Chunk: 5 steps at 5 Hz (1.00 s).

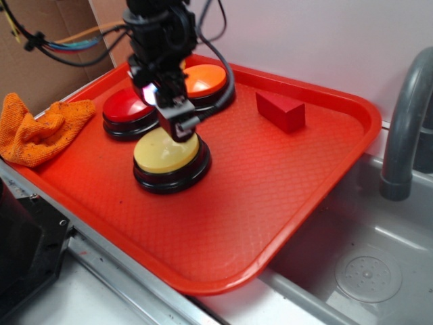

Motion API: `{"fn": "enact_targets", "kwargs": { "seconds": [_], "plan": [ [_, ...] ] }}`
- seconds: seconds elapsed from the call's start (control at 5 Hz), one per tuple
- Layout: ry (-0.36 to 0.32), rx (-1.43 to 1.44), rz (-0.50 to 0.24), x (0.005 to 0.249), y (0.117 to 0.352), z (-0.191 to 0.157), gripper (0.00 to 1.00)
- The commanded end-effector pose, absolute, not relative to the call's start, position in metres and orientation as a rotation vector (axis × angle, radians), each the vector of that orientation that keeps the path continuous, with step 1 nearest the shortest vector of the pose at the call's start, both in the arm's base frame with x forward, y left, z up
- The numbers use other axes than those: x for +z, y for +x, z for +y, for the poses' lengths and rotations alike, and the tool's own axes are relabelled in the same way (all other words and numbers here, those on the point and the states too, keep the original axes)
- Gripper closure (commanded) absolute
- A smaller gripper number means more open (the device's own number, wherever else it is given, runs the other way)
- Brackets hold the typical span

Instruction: Push the yellow button.

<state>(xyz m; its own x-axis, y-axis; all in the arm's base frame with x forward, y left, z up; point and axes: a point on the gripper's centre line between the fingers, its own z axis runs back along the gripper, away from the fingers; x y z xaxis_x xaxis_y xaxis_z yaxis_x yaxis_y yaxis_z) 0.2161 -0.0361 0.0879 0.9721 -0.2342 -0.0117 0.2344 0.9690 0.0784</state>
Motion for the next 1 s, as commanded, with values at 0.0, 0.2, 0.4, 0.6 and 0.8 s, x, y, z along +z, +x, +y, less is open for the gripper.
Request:
{"fn": "enact_targets", "kwargs": {
  "seconds": [0.0,0.2,0.4,0.6,0.8],
  "plan": [
    [0.106,-0.231,-0.065,0.119,0.223,-0.038,0.00],
    [0.097,-0.281,-0.100,0.126,0.222,-0.037,0.00],
    [0.115,-0.280,-0.082,0.135,0.219,-0.036,0.00],
    [0.089,-0.265,-0.083,0.144,0.215,-0.034,0.00],
    [0.058,-0.247,-0.056,0.152,0.212,-0.034,0.00]
  ]
}}
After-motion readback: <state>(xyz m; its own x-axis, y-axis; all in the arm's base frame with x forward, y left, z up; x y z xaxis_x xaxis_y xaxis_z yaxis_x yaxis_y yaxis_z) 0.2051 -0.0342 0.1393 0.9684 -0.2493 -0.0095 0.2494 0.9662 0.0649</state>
